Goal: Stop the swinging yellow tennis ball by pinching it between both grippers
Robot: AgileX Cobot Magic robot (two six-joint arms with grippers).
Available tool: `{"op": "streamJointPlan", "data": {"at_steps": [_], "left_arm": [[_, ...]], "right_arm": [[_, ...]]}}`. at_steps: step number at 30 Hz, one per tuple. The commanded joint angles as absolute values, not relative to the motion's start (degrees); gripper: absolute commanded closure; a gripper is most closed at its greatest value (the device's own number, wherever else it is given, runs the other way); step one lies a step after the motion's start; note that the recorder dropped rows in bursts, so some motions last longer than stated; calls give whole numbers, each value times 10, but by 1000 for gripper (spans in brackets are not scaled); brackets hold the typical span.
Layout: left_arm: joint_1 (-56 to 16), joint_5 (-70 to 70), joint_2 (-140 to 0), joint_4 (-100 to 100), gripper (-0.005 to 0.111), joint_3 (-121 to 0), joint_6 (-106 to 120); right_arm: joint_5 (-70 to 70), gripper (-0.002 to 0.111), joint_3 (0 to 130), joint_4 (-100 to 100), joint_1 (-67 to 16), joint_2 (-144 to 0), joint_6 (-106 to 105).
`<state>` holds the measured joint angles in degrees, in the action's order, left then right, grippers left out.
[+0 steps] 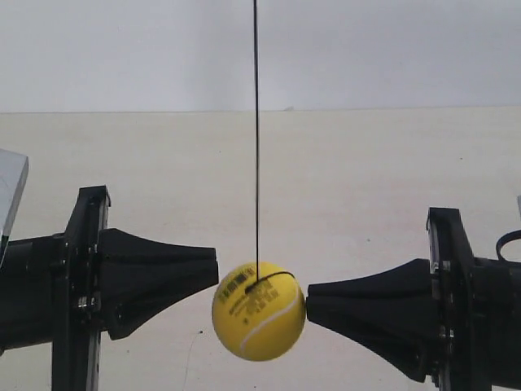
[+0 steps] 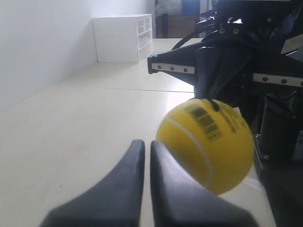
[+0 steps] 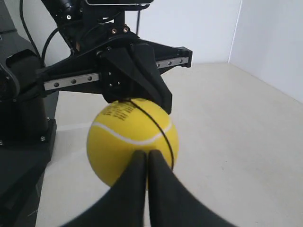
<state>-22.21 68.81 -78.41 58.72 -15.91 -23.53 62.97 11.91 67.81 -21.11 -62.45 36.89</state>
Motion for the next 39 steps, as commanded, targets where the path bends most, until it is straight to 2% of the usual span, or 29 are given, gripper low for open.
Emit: {"op": "streamJointPlan", "data": {"at_steps": [1,39], "left_arm": [[-226,675,-781,589,102,-156,-237],[-226,700,-821,605,102,-153,-223]], "right_arm": [[631,108,122,681,-212,-625,373],[649,108,122,673,-212,-625,373]]}}
